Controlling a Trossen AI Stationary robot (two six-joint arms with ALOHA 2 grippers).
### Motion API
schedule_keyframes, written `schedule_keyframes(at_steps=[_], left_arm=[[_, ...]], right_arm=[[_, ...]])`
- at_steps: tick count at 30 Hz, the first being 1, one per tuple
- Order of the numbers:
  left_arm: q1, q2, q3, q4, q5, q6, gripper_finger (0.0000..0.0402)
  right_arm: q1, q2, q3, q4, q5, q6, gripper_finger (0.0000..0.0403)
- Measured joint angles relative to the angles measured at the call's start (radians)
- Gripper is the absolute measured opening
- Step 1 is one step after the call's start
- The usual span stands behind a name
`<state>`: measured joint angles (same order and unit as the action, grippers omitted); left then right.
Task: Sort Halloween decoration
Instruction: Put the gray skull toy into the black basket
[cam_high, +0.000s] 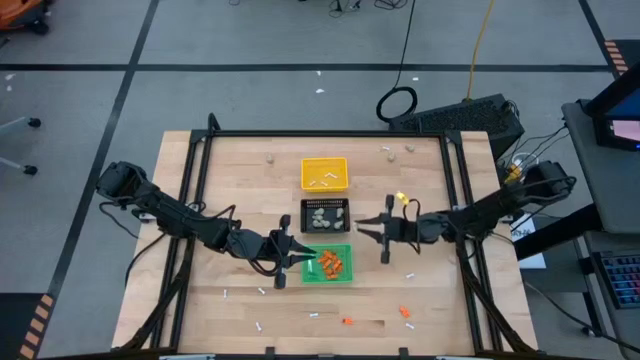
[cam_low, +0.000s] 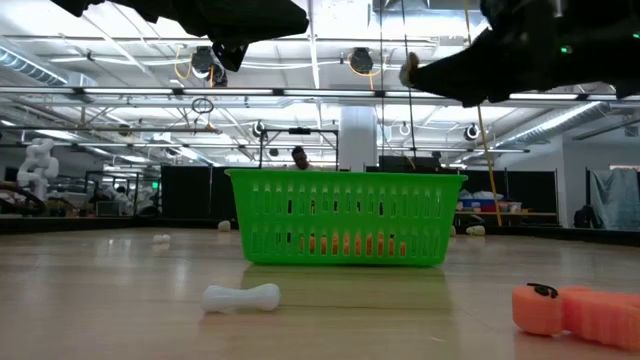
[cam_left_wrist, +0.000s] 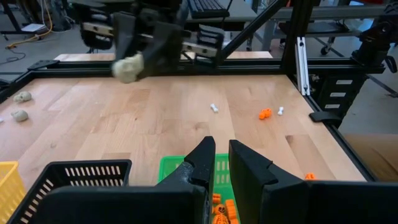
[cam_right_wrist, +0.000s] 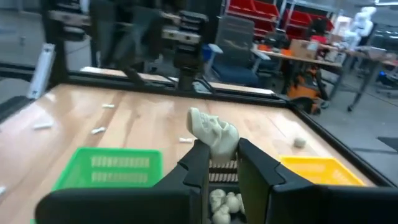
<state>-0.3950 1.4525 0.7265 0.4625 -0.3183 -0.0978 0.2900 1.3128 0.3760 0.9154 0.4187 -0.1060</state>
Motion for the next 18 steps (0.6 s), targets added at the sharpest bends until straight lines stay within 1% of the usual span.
schedule_keyframes(at_steps=[3,7,10,12,15,18], left_arm=[[0.000,0.000,0.000,0.000,0.000,0.000,0.0047],[0.000,0.000,0.000,0.000,0.000,0.000,0.0047],[0.000,0.000,0.000,0.000,0.000,-0.001,0.0047],[0.000,0.000,0.000,0.000,0.000,0.000,0.0047],[0.000,0.000,0.000,0.000,0.000,0.000,0.0047],[0.000,0.000,0.000,0.000,0.000,0.000,0.0047]], right_arm=[[-0.040,0.000,0.062,-0.109,-0.002,0.003,0.0045],[-0.093,0.000,0.155,-0.291,-0.004,0.057,0.0045],[-0.124,0.000,0.191,-0.391,-0.004,0.095,0.0045],[-0.141,0.001,0.198,-0.409,-0.016,0.129,0.0045],[-0.167,0.001,0.201,-0.413,-0.074,0.195,0.0045],[-0.175,0.019,0.201,-0.417,-0.105,0.237,0.0045]])
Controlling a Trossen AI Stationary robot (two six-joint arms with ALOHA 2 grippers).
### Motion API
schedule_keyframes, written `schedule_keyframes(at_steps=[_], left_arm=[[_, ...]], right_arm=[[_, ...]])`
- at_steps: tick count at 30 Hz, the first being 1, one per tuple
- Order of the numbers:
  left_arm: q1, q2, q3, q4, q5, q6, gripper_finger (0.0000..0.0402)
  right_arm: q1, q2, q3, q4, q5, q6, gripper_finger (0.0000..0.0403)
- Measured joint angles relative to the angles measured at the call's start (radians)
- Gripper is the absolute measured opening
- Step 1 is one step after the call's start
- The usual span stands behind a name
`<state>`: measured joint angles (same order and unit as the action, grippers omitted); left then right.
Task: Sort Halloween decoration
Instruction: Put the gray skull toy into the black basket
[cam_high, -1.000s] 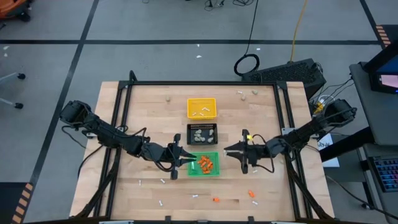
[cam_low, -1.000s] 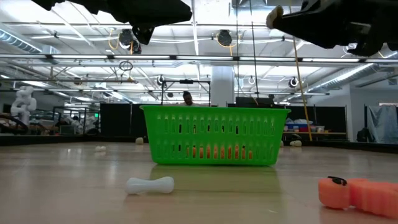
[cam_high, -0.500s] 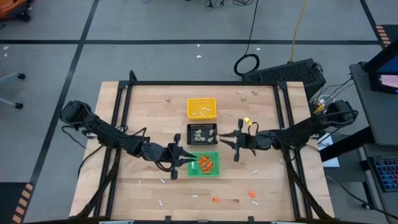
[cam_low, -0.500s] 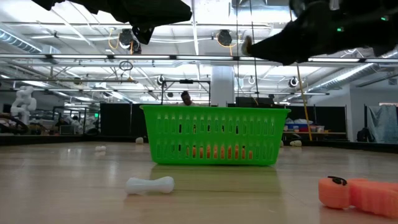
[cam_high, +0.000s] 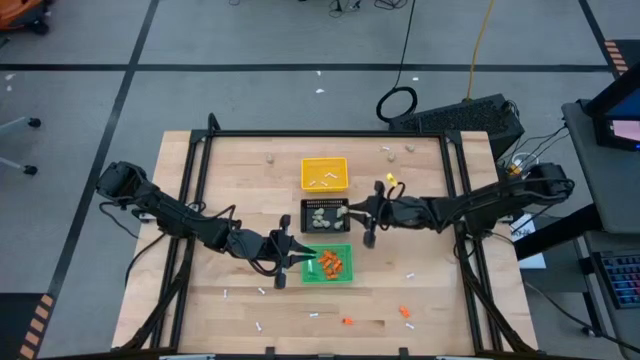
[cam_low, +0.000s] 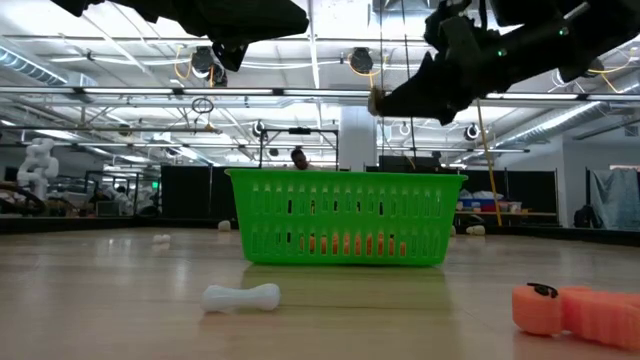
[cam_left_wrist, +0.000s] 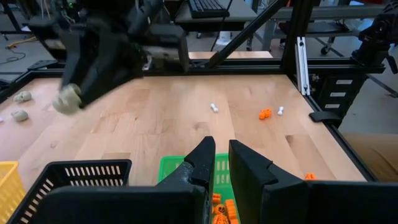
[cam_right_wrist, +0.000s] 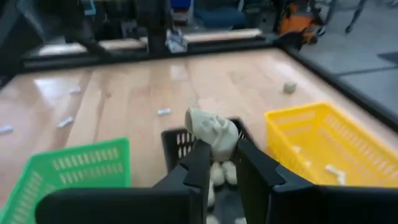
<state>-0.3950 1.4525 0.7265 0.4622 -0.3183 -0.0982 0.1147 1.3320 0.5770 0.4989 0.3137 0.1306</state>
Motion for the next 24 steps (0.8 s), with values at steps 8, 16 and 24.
schedule_keyframes(at_steps=[8,16,24], left_arm=[[0.000,0.000,0.000,0.000,0.000,0.000,0.0047],[0.000,0.000,0.000,-0.002,0.000,0.000,0.0047],[0.000,0.000,0.000,-0.011,0.000,0.000,0.0047]], right_arm=[[-0.005,0.162,0.028,0.003,-0.004,0.018,0.0045],[-0.024,0.281,0.156,-0.151,-0.004,0.015,0.0045],[-0.033,0.301,0.238,-0.304,-0.004,0.048,0.0047]])
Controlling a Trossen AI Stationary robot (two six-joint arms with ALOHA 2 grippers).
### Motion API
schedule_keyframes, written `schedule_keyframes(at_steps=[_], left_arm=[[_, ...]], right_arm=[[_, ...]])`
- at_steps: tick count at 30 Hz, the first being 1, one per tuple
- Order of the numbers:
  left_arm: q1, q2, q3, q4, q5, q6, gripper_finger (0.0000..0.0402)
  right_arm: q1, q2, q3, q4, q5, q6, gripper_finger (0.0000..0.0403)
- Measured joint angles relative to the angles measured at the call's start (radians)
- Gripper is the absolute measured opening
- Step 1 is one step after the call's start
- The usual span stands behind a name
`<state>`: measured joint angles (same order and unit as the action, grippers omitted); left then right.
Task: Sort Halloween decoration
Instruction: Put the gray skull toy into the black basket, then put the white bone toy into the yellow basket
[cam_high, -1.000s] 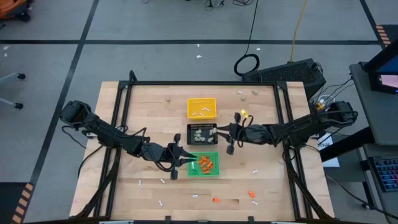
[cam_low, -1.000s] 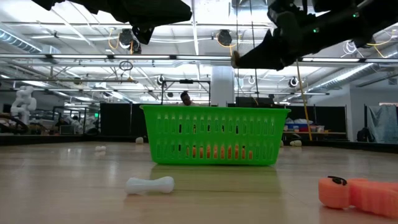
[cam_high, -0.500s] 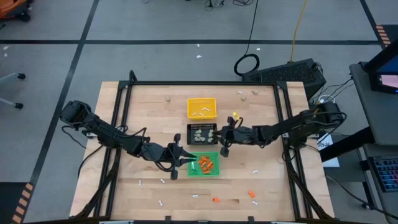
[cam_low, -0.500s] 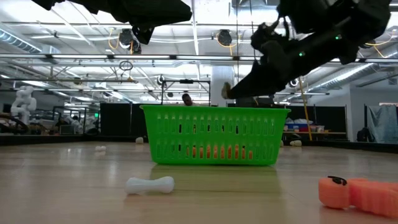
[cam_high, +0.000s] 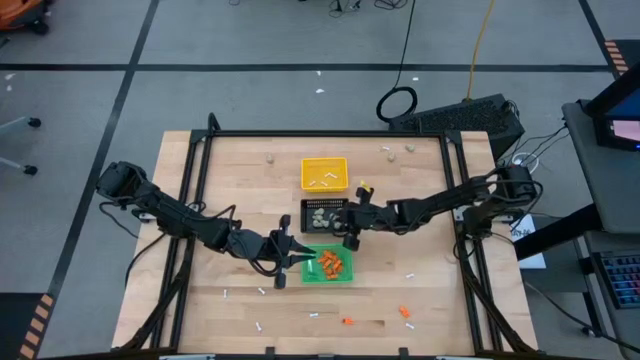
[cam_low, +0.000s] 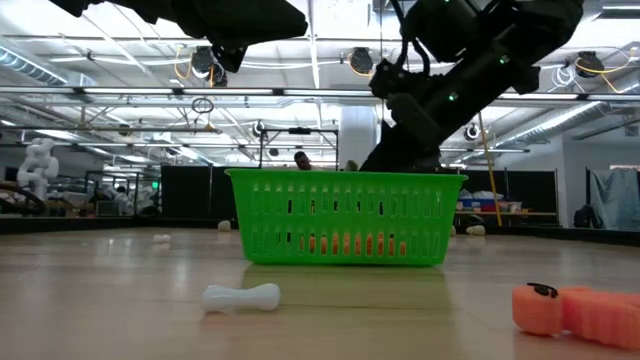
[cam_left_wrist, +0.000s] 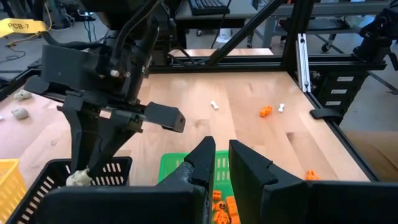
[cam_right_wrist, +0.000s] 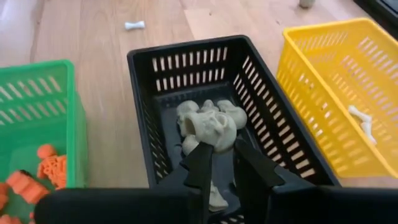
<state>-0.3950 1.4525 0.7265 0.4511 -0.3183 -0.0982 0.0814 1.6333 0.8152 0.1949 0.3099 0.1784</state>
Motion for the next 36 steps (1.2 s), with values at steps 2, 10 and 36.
schedule_keyframes(at_steps=[2,10,36], left_arm=[[0.000,0.000,0.000,0.000,0.000,0.000,0.0047],[0.000,0.000,0.000,-0.006,0.000,0.000,0.0047],[-0.026,0.000,0.000,-0.013,0.000,-0.001,0.0047]], right_arm=[[0.000,-0.005,0.009,-0.026,-0.001,0.003,0.0057],[0.005,-0.016,0.109,-0.234,-0.004,0.019,0.0133],[0.699,-0.345,0.174,-0.962,0.034,0.958,0.0139]])
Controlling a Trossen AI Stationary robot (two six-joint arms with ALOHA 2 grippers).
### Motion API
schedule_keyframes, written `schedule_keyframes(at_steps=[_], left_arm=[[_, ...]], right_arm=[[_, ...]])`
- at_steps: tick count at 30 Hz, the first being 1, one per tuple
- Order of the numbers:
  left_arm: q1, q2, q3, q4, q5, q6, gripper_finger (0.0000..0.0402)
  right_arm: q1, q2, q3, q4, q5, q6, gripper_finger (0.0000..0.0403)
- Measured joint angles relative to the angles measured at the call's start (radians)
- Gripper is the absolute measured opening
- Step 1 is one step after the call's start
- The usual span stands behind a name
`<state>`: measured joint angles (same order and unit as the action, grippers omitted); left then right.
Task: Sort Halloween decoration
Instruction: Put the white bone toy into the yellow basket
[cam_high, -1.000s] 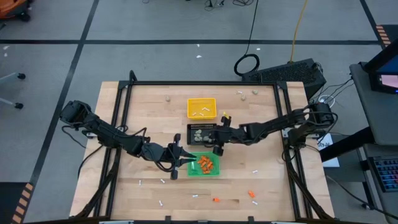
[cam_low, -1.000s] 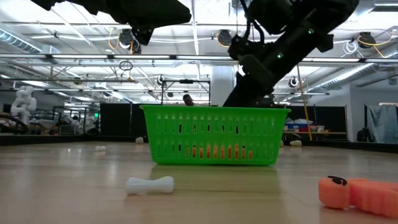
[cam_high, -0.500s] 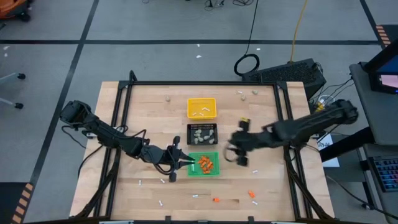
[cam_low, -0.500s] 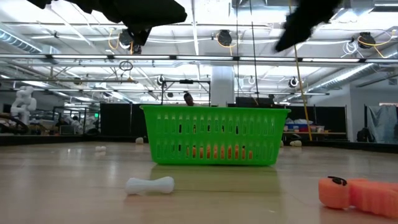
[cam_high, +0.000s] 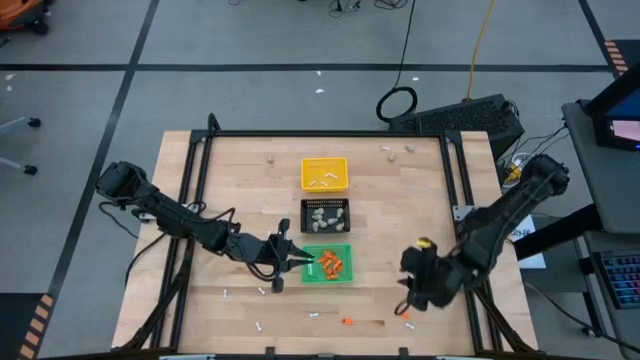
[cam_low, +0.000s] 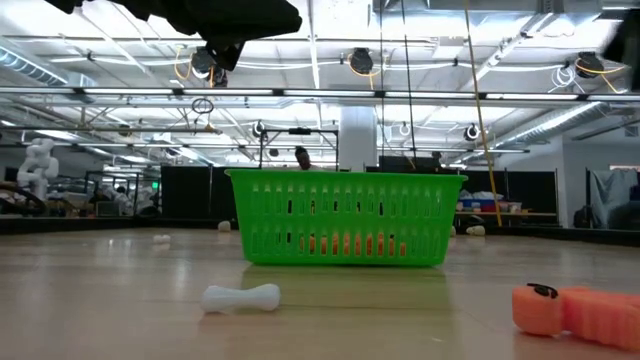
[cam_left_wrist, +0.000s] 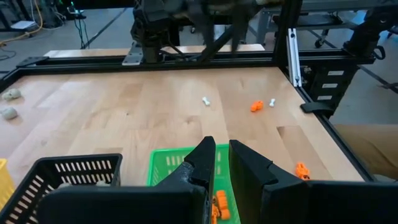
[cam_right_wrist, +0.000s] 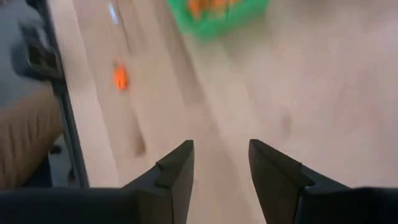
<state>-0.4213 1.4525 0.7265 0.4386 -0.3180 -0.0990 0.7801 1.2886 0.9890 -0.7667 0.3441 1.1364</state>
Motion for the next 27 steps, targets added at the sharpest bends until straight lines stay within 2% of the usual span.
schedule_keyframes(at_steps=[5,15,23,27], left_arm=[[0.000,0.000,0.000,0.000,-0.008,0.000,0.0047],[0.000,0.000,0.000,0.000,-0.012,-0.025,0.0047],[0.000,0.000,0.000,0.000,-0.012,-0.027,0.0047],[0.000,0.000,0.000,-0.001,-0.012,-0.027,0.0047]], right_arm=[[0.067,0.110,-0.001,-0.005,-0.091,0.211,0.0139],[0.170,0.254,0.032,0.016,-0.108,0.345,0.0146],[0.191,0.312,0.033,-0.141,0.013,0.190,0.0158],[0.180,0.324,0.033,-0.168,0.021,0.050,0.0158]])
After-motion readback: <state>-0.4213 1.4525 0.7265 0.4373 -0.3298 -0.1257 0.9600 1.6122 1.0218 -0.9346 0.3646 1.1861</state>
